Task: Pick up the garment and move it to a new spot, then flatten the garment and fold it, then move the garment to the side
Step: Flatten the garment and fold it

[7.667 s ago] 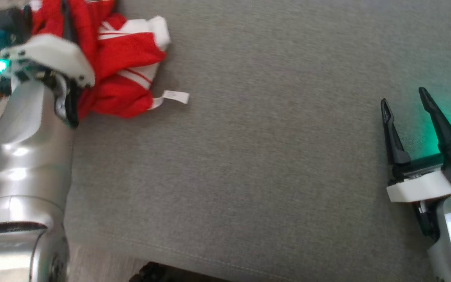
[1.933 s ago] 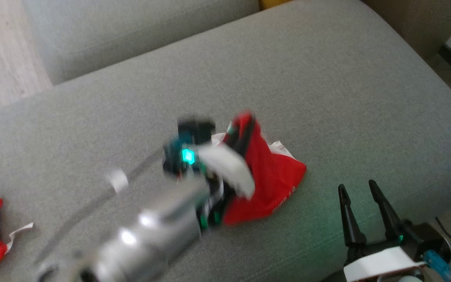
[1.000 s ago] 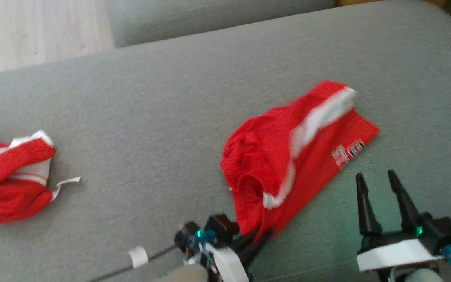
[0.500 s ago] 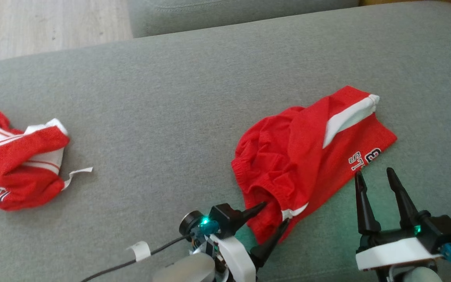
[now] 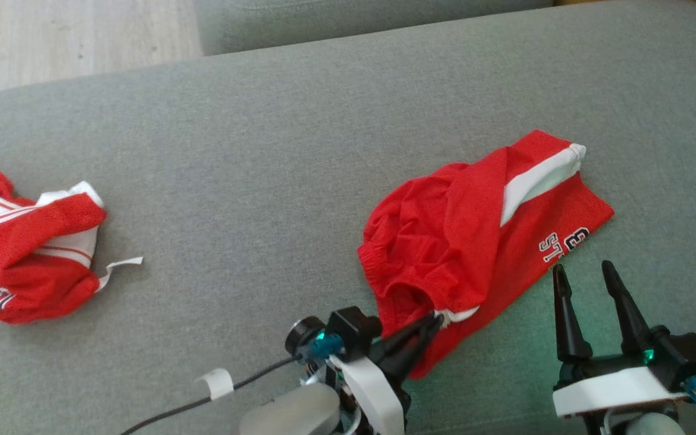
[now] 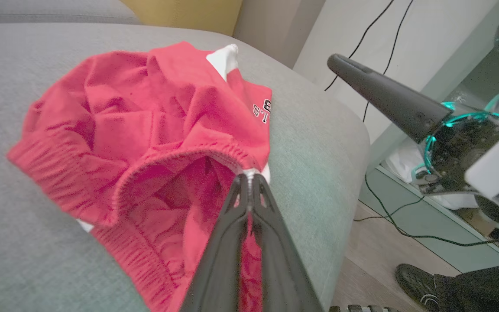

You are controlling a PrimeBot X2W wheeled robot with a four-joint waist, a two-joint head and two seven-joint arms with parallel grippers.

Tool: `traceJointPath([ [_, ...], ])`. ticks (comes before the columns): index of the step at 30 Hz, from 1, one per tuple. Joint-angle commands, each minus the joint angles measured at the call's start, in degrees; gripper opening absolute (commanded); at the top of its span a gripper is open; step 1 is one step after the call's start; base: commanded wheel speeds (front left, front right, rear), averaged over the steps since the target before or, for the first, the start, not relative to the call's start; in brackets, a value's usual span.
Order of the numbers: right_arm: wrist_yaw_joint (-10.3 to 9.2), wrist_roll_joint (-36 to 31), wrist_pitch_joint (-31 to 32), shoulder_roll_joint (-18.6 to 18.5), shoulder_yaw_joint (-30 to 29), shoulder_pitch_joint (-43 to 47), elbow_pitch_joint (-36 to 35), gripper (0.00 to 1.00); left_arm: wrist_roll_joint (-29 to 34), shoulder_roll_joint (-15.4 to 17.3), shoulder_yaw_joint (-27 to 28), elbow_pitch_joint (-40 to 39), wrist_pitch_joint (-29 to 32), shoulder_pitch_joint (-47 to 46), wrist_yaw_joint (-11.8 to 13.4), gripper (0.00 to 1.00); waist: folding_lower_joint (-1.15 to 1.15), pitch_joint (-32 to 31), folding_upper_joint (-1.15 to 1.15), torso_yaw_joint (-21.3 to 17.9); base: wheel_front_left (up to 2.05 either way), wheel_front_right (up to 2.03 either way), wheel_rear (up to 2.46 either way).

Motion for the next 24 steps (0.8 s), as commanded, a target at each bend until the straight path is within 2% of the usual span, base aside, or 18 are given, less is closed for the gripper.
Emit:
traceJointPath([
  [1,-0.04,0.3,-0.2,-0.5,1.0,-1.3,-1.6,1.0,-0.1,0.0,3.3,-1.7,-1.1,-2.5,0.7,0.0,0.0,-0.7,0.0,0.6,0.0,0.0,0.0],
  [5,-0.04,0.7,-0.2,-0.5,0.7,-0.7,-1.4,1.0,0.6,2.7,6.4,-4.2,-1.6,-2.8,1.9,0.0,0.0,-1.4,0.0,1.3,0.0,0.0,0.0],
  [10,-0.04,1.8,-0.2,-0.5,0.5,0.1,-0.7,1.0,1.5,10.4,12.4,-11.1,-1.7,-3.4,5.7,0.0,0.0,-1.9,0.0,2.7,0.0,0.0,0.0],
  [16,-0.04,2.3,-0.2,-0.5,1.0,-0.7,0.2,1.0,1.8,19.0,16.4,-17.6,-1.2,-4.3,8.3,0.0,0.0,-0.8,0.0,3.6,0.0,0.0,0.0],
  [21,-0.04,6.5,-0.2,-0.7,0.3,-3.8,3.9,1.0,1.8,23.8,18.0,-20.5,0.0,-4.5,9.9,0.0,0.0,0.6,0.0,4.0,0.0,0.0,0.0],
  [24,-0.04,10.3,-0.2,-2.4,0.8,-6.9,6.6,1.0,2.1,25.8,18.6,-21.2,0.6,-4.8,10.9,0.0,0.0,1.7,0.0,4.4,0.0,0.0,0.0],
])
